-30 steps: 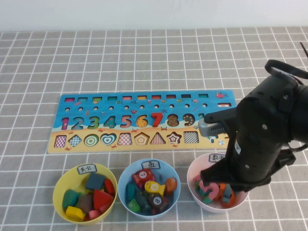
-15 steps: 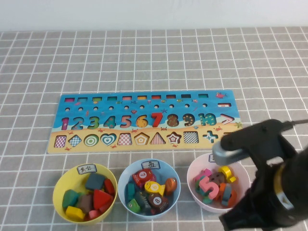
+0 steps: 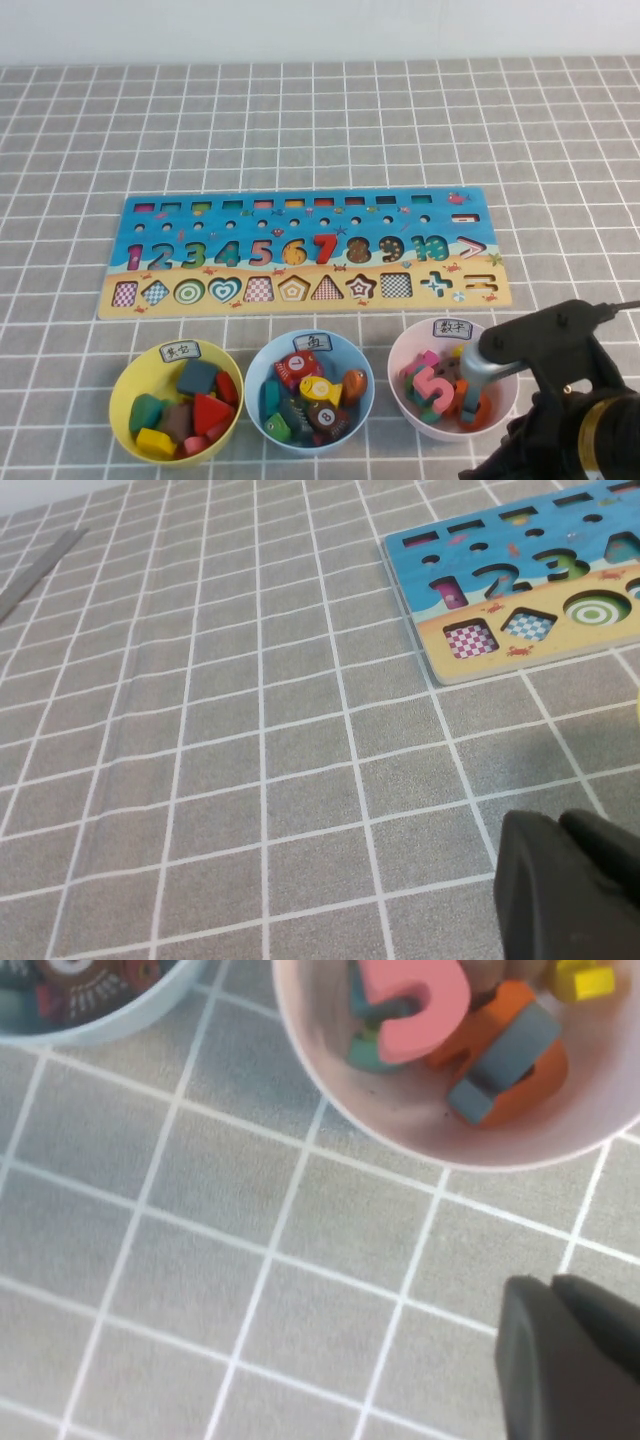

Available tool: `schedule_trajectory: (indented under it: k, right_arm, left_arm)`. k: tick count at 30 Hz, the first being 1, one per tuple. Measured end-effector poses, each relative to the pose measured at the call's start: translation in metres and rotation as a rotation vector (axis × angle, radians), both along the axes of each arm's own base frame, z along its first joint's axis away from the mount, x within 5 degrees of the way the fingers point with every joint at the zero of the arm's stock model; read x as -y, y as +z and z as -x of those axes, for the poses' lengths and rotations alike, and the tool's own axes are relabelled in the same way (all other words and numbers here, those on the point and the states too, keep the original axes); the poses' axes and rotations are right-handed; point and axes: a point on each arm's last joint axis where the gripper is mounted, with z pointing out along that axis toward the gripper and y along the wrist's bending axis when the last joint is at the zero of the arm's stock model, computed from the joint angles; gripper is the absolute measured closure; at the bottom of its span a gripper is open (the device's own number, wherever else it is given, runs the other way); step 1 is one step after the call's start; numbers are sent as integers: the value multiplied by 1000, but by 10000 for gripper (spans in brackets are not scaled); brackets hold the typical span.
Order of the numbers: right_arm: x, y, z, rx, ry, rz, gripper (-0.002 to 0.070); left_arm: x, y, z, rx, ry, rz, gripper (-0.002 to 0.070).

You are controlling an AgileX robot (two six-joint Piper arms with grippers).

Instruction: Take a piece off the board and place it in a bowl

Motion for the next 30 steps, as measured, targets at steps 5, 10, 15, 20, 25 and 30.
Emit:
schedule_trajectory:
  k: [5, 10, 15, 20, 25, 30]
  right_arm:
    - [6, -10, -4, 40, -29, -84, 692]
    - [12, -29, -8, 148, 87, -201, 693]
    - [31, -41, -7, 210, 105, -303, 693]
    - [55, -36, 2, 339, 129, -393, 693]
    - [85, -32, 14, 490, 98, -426, 693]
    - [120, -44, 35, 646, -31, -430, 694]
  left_arm:
    - [0, 0, 0, 0, 0, 0, 676]
    - [0, 0, 0, 0, -2, 0, 676]
    - [0, 0, 0, 0, -2, 0, 676]
    - [0, 0, 0, 0, -3, 0, 676]
    - [0, 0, 0, 0, -3, 0, 676]
    - [0, 0, 0, 0, -3, 0, 676]
